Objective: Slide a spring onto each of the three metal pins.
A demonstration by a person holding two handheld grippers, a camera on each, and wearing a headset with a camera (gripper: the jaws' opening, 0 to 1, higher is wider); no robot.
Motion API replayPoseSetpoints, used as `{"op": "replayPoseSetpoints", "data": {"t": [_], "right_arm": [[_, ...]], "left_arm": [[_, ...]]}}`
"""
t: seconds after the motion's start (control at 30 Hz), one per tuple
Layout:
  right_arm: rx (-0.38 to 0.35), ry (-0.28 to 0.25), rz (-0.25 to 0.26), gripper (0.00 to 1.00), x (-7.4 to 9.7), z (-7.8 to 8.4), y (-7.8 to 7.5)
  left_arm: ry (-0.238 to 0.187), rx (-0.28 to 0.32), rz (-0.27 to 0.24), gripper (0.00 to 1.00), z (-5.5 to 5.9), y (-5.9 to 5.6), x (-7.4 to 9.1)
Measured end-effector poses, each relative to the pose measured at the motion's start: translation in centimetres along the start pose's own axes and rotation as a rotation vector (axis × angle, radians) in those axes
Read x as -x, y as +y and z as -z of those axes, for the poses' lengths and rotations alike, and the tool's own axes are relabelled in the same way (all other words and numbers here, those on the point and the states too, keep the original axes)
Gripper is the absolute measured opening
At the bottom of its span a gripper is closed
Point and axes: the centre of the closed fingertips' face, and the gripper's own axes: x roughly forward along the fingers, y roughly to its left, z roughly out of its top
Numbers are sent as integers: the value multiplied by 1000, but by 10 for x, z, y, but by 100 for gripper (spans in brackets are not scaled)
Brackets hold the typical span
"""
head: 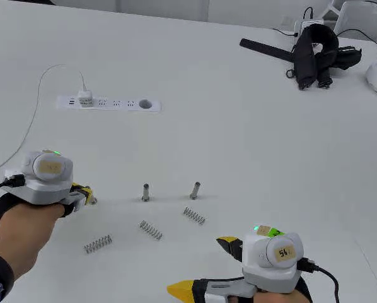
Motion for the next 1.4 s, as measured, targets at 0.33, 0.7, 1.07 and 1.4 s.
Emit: {"op": "replayPoseSetpoints", "data": {"t": [0.33, 0.7, 1.07, 1.4], "right_arm": [[-8, -1, -1, 94, 1, 3, 0], [-16, -2, 3, 94, 2, 3, -1], [-26, -3, 3, 94, 1, 6, -2], [-26, -2, -5, 94, 1, 7, -1]], "left_arm": [[15, -56, 1, 8, 0, -4, -2], [22, -48, 1, 8, 3, -3, -3], [64, -19, 21, 16, 17, -7, -6], [85, 27, 28, 24, 35, -9, 1]]}}
